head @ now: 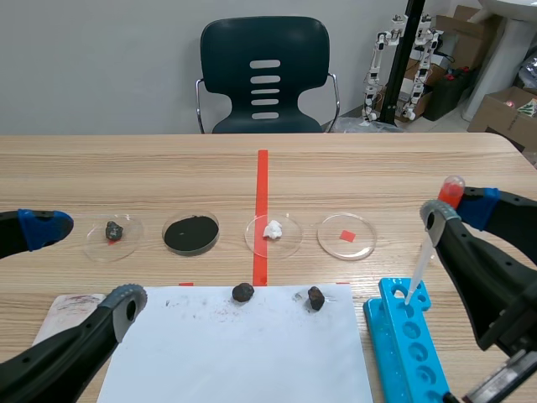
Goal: Draw acid from the petri dish
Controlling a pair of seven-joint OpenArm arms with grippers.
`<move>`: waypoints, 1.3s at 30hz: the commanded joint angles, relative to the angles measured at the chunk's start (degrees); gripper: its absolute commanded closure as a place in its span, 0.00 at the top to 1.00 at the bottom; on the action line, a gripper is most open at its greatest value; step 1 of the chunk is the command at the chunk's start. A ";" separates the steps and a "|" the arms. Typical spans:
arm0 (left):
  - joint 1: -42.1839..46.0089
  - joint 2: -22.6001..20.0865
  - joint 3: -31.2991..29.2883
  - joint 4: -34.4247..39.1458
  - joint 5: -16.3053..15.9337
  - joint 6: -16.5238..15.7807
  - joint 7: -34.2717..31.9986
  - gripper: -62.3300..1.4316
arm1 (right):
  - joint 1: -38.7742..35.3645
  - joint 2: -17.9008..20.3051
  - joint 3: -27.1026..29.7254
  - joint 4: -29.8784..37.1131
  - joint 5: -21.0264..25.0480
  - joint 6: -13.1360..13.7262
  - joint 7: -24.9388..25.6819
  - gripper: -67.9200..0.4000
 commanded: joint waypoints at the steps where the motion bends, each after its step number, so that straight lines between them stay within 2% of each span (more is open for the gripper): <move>1: 0.00 0.13 0.07 0.35 -0.79 -0.11 -0.79 0.90 | 0.70 0.17 0.35 0.90 0.79 -0.17 1.07 0.17; 9: 0.00 0.13 0.07 0.35 -0.79 -0.11 -0.79 0.90 | 1.01 0.17 0.35 0.85 0.79 -0.20 1.03 0.17; 13: 0.00 0.13 0.07 0.35 -0.79 -0.11 -0.79 0.90 | 3.17 0.17 0.35 0.02 0.79 -0.17 -0.87 0.17; 19: 0.00 0.13 0.07 0.35 -0.79 -0.11 -0.79 0.90 | 7.87 0.31 0.28 -3.91 0.79 0.04 -1.09 0.17; 32: 0.00 0.13 0.07 0.35 -0.79 -0.11 -0.79 0.90 | 24.85 0.63 -0.20 -17.33 2.34 0.66 -1.36 0.17; 35: 0.00 0.13 0.07 0.35 -0.79 -0.11 -0.79 0.90 | 29.42 0.63 -1.16 -20.02 2.32 1.92 -2.21 0.17; 39: 0.00 0.13 0.07 0.35 -0.79 -0.11 -0.79 0.90 | 35.91 0.61 -4.00 -24.41 2.34 2.01 -2.78 0.17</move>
